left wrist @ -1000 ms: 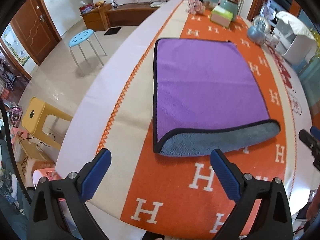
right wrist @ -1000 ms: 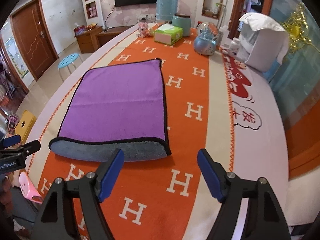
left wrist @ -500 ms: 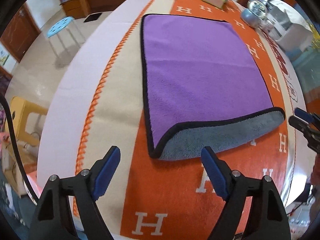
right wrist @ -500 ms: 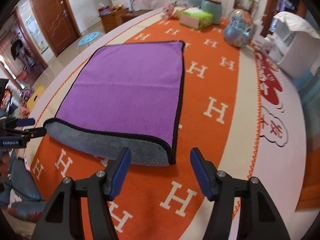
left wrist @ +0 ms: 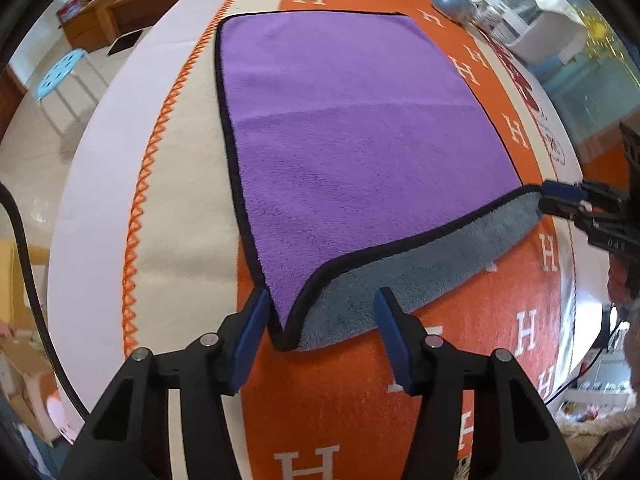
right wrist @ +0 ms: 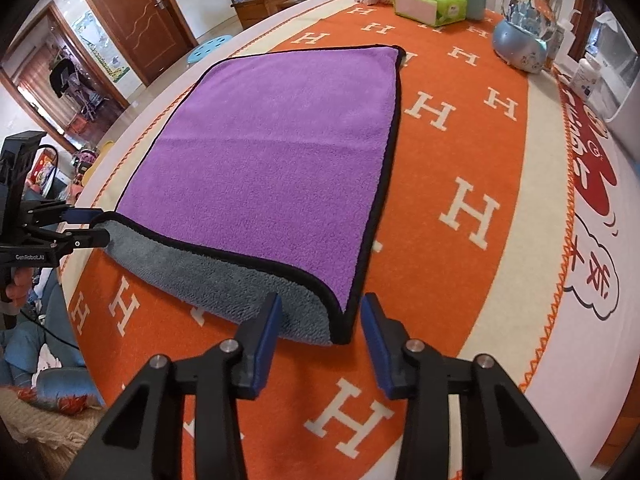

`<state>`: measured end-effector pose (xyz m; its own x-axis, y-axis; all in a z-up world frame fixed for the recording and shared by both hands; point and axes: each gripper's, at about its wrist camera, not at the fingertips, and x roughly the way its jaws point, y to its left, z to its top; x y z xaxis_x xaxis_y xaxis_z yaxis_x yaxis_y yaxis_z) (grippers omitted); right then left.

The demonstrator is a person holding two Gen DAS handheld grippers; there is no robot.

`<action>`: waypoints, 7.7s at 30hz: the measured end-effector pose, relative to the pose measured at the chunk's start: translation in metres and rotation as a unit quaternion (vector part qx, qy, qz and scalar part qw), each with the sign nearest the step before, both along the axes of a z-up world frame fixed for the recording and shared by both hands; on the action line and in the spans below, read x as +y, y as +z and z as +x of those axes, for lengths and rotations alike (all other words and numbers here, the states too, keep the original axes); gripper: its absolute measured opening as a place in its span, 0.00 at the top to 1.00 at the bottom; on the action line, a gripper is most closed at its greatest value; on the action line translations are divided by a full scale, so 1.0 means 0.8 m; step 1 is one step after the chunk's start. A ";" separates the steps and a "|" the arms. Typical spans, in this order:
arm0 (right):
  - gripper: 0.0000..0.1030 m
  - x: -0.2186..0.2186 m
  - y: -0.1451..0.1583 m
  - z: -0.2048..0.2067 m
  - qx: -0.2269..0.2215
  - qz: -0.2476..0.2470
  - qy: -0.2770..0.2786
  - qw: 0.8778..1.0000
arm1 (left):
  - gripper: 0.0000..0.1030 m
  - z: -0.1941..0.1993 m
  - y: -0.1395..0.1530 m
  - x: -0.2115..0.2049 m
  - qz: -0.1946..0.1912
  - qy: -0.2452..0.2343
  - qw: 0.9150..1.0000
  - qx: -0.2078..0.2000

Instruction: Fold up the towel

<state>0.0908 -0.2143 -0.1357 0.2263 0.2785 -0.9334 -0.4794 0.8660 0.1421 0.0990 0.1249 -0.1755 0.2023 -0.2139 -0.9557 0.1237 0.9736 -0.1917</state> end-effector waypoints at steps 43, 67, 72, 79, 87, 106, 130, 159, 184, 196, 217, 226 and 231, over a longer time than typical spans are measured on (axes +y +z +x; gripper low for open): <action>0.92 0.014 -0.007 -0.004 -0.009 -0.045 0.085 0.995 | 0.91 -0.009 0.004 -0.020 0.056 -0.069 0.996 0.006; 0.97 0.017 0.043 0.003 -0.060 -0.055 0.020 0.996 | 0.97 0.013 0.063 -0.008 0.067 0.003 0.997 -0.029; 0.97 0.018 0.056 0.019 -0.075 -0.047 -0.004 0.996 | 0.97 0.034 0.083 -0.009 0.078 0.016 0.996 -0.051; 0.97 0.023 0.078 0.066 -0.105 -0.038 -0.047 0.993 | 0.96 0.079 0.104 -0.002 0.093 0.030 0.992 -0.085; 0.97 0.050 0.098 0.119 -0.150 -0.041 -0.054 0.986 | 0.96 0.134 0.117 0.014 0.112 0.052 0.985 -0.119; 0.96 0.090 0.064 0.247 -0.156 -0.063 -0.091 0.981 | 0.96 0.253 0.078 0.033 0.128 0.093 0.980 -0.122; 0.96 0.104 0.000 0.298 -0.130 -0.095 -0.105 0.981 | 0.95 0.310 0.011 0.048 0.120 0.116 0.983 -0.078; 0.90 0.117 -0.026 0.311 -0.133 -0.137 -0.097 0.977 | 0.50 0.317 -0.001 0.053 0.164 0.126 0.974 -0.089; 0.71 0.083 0.061 0.197 -0.136 -0.061 -0.146 0.978 | 0.10 0.210 0.085 0.005 0.121 0.127 0.976 -0.126; 0.71 0.055 0.098 0.079 -0.132 -0.036 -0.180 0.974 | 0.10 0.115 0.128 -0.033 0.088 0.110 0.982 -0.130; 0.64 0.008 0.151 -0.099 -0.114 -0.014 -0.250 0.961 | 0.10 -0.023 0.198 -0.106 0.091 0.053 0.982 -0.156; 0.60 -0.001 0.171 -0.139 -0.118 -0.006 -0.278 0.953 | 0.10 -0.067 0.219 -0.129 0.090 0.031 0.982 -0.165; 0.59 -0.003 0.181 -0.153 -0.131 0.000 -0.294 0.947 | 0.10 -0.087 0.228 -0.135 0.087 0.034 0.981 -0.171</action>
